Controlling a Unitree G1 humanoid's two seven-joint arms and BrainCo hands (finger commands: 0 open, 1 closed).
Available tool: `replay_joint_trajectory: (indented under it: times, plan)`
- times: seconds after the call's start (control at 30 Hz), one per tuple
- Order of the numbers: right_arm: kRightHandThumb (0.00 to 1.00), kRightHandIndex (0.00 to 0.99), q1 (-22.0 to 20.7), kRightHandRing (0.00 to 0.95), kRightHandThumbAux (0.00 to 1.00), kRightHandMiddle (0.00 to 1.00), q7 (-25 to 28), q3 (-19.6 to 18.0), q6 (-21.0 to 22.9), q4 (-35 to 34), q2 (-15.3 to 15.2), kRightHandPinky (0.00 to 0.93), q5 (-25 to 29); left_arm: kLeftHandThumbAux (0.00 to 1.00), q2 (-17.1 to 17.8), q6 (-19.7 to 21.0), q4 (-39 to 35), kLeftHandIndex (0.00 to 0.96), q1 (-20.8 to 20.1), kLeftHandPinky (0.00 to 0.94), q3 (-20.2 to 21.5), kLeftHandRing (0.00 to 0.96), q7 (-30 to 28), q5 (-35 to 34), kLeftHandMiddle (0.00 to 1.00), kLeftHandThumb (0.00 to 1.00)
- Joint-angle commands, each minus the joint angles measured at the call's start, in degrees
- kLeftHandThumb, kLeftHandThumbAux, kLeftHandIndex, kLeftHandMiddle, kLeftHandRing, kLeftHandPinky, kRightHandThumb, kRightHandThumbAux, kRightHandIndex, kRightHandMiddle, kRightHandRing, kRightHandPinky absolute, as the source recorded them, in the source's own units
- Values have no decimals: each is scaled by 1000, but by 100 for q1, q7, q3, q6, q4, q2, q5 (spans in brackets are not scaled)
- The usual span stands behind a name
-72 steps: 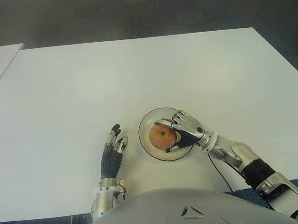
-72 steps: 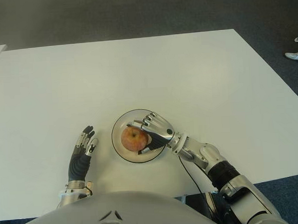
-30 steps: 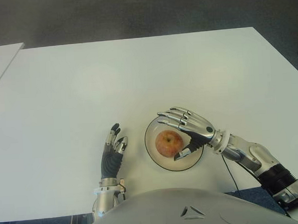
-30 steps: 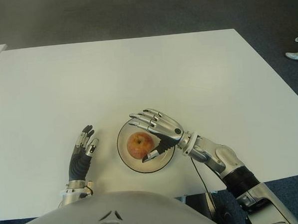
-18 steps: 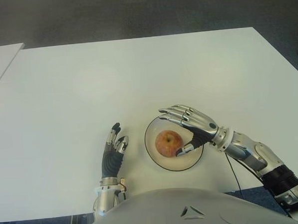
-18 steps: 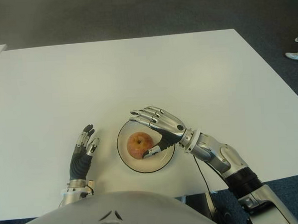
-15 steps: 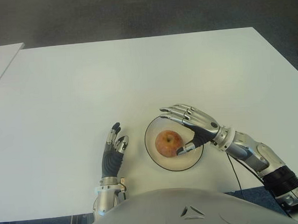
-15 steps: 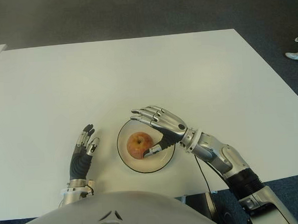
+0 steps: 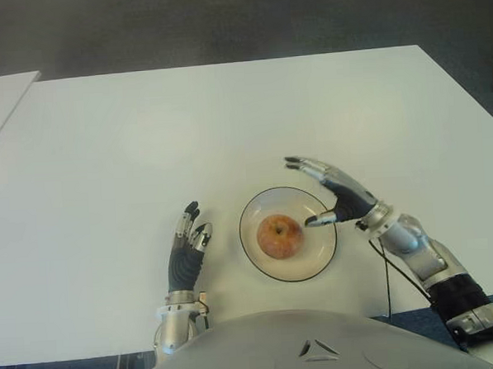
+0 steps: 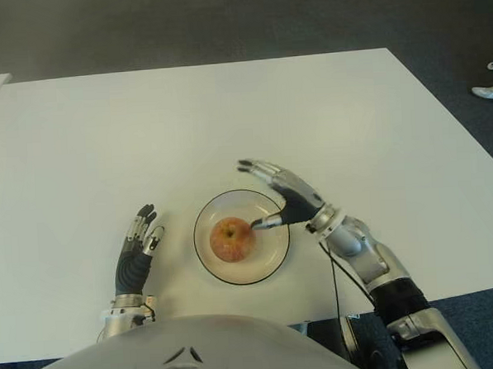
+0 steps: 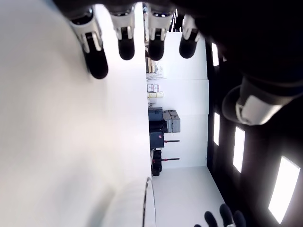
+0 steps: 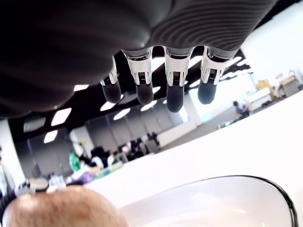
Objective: Put the apples into the plate.
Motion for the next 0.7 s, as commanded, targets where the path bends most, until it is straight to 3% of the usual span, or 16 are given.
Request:
replay_joint_trajectory:
  times: [0.03,0.13,0.23,0.3,0.4,0.53,0.7]
  plan:
    - [220,24,-57,10,339,7,378,-347,138,802,330,94,1052,460,37,136,107,18,67,85,8,62,-29,-34,53,15]
    - [243,50,54,34,392,33,597,-513,282,889,523,110,1545,462,37,207,68,17,90,85,19,63,-37,-69,54,16]
    - [236,58,452,36,460,41,1032,-696,882,675,731,71,2425,465,39,235,75,16,103,79,38,60,-32,-96,51,15]
    - [227,59,654,30,487,40,1194,-790,1150,542,811,46,2720,466,48,238,78,15,106,77,47,58,-33,-105,50,14]
    - [202,58,894,18,508,35,1310,-915,1487,337,948,23,2963,468,74,241,71,14,112,74,76,57,-53,-135,49,13]
    - [156,69,1278,19,514,50,1152,-1187,2322,14,1394,48,3500,471,99,251,77,18,85,78,115,61,-50,-171,55,13]
    - [129,73,1446,29,534,63,1084,-1371,2696,-268,1689,65,3596,472,127,222,117,27,56,80,165,65,-52,-202,62,14]
